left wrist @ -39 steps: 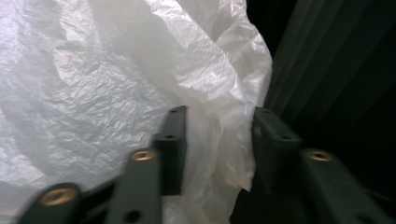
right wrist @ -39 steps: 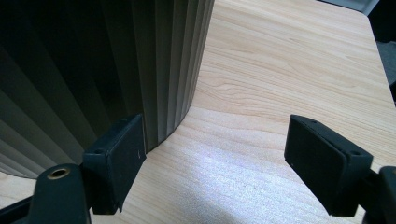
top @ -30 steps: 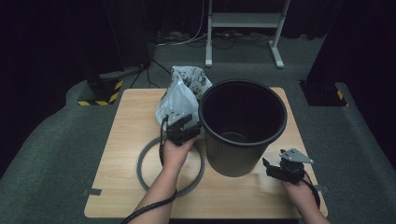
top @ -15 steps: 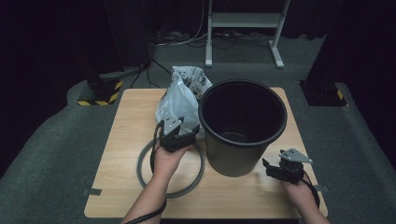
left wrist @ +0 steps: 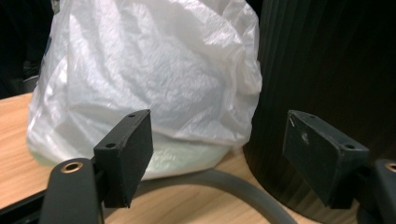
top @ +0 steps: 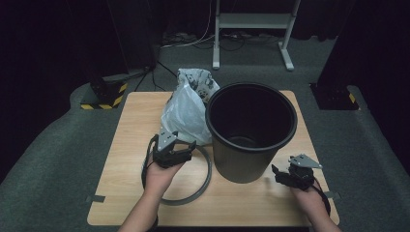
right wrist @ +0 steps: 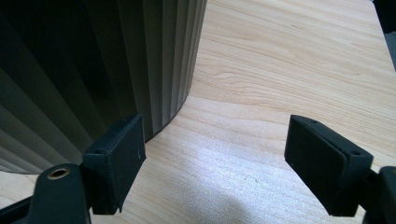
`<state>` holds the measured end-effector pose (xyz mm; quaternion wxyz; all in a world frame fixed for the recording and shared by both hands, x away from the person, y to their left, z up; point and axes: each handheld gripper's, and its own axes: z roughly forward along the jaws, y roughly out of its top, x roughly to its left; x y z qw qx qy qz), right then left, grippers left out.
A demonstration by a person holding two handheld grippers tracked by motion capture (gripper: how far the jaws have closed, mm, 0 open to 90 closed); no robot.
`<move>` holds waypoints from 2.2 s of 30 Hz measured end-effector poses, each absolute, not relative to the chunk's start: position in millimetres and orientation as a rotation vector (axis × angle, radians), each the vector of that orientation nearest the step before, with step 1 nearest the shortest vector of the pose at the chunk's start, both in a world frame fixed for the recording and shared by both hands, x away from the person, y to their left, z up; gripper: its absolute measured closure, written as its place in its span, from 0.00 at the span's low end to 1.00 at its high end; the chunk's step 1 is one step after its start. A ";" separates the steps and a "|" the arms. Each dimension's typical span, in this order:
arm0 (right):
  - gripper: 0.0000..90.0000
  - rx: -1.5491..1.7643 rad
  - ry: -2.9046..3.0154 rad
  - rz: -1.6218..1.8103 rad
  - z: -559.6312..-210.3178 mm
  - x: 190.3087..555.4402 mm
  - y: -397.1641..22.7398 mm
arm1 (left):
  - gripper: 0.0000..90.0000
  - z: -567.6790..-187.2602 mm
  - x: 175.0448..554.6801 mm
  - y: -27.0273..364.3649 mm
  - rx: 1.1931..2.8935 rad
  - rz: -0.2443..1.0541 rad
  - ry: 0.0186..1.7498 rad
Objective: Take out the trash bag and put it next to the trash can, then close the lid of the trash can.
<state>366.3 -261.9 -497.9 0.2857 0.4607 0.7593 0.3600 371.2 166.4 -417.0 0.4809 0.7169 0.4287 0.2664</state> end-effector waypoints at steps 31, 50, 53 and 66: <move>0.23 1.230 2.056 0.962 -499.0 368.0 -256.4 | 0.19 -449.9 355.5 210.1 1.792 0.434 1.089; 0.23 1.206 2.074 0.990 -497.1 369.1 -256.4 | 0.21 -460.4 360.5 241.4 2.062 0.571 1.343; 0.23 1.215 2.070 0.996 -496.2 369.4 -256.9 | 0.22 -463.8 362.4 249.8 2.072 0.554 1.417; 0.23 1.222 2.067 0.998 -496.1 371.3 -257.9 | 0.26 -478.9 368.9 276.9 2.031 0.363 1.719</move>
